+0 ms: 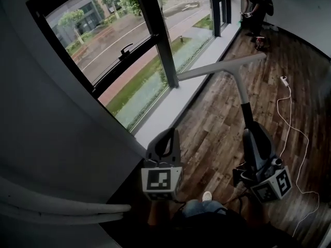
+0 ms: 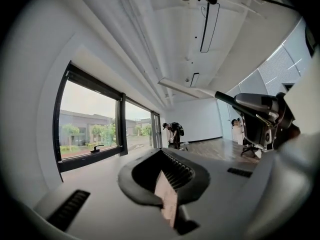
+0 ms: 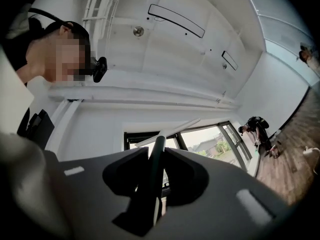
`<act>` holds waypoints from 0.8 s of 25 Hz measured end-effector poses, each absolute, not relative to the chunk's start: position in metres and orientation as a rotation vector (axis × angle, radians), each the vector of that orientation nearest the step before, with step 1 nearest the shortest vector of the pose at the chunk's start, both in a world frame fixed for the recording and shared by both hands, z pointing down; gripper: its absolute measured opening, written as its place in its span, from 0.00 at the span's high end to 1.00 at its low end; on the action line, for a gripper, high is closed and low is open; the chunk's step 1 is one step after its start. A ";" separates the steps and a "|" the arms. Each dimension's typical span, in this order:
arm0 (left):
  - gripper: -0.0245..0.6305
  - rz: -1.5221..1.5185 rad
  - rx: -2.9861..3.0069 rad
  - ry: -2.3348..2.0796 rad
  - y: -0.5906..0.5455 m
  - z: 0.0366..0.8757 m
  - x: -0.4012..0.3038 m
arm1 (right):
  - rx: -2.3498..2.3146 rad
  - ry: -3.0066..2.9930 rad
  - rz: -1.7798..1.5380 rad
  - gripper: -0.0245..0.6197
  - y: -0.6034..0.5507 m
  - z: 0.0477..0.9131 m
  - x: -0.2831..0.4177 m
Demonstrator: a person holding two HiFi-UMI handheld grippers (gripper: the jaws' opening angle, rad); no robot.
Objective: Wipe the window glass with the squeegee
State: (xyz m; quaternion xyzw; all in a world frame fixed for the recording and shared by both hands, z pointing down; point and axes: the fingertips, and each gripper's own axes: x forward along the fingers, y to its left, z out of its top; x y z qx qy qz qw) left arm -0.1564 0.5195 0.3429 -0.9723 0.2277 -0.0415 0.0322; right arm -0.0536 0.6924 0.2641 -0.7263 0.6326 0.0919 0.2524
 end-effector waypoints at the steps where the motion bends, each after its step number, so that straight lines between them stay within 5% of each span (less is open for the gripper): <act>1: 0.96 -0.136 -2.984 0.730 0.514 0.343 -0.149 | -1.966 1.733 0.239 0.81 0.685 0.266 -0.044; 20: 0.96 0.186 -2.788 0.959 0.326 0.280 0.021 | -1.814 1.896 0.247 0.81 0.454 0.255 0.120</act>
